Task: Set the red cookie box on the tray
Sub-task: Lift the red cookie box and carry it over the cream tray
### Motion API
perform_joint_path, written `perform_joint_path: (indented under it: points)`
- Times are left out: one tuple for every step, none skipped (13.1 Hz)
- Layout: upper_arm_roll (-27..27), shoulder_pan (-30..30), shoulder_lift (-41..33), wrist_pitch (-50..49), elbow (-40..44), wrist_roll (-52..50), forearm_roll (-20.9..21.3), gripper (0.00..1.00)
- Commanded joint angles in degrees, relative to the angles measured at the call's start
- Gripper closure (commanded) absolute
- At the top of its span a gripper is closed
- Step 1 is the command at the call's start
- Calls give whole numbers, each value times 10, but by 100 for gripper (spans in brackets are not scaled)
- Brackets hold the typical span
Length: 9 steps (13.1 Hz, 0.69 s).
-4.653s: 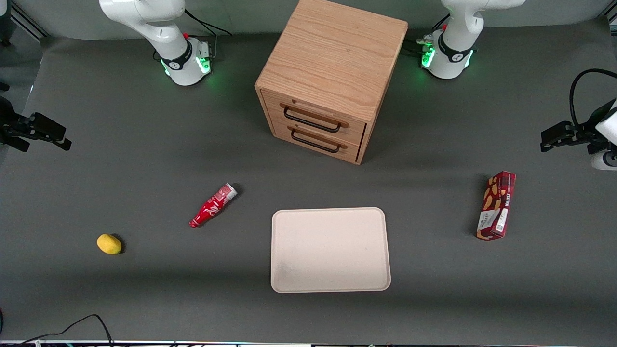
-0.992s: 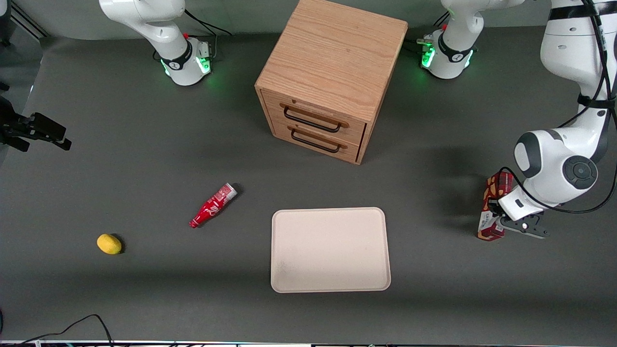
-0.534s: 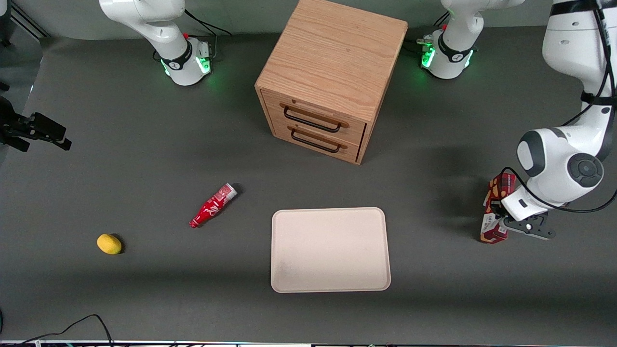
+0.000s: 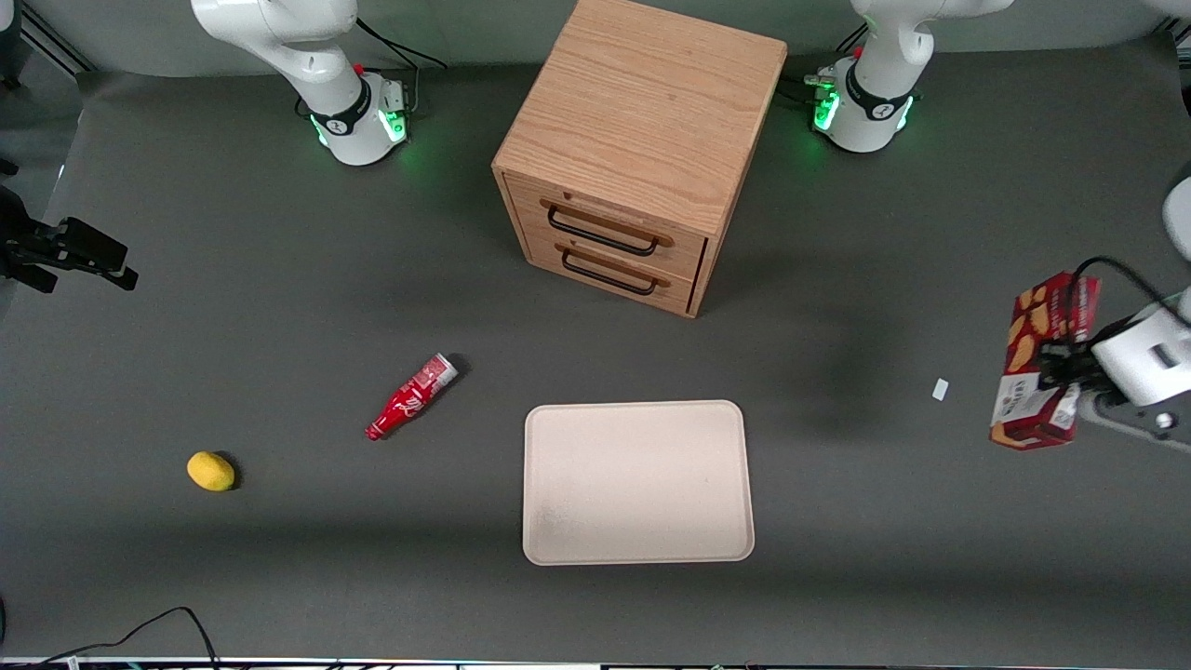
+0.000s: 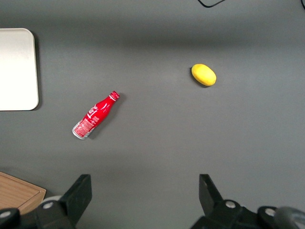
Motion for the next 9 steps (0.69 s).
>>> perform_joint_path:
  points:
    - [-1,-21,40,-94,125,-31,-6,100]
    - [-4,-32,48,-94,143,-57,-6,100]
    - [-12,-56,61,-89,161,-97,-5,100]
    - [-19,-82,82,-83,181,-163,-5,100]
    - [-23,-115,112,-75,210,-235,-5,100]
    - [-23,-147,143,-50,234,-286,-5,100]
    - [-24,-171,176,-13,250,-322,-6,100]
    - [-26,-189,210,29,262,-346,-6,100]
    - [-30,-204,237,68,269,-368,-6,100]
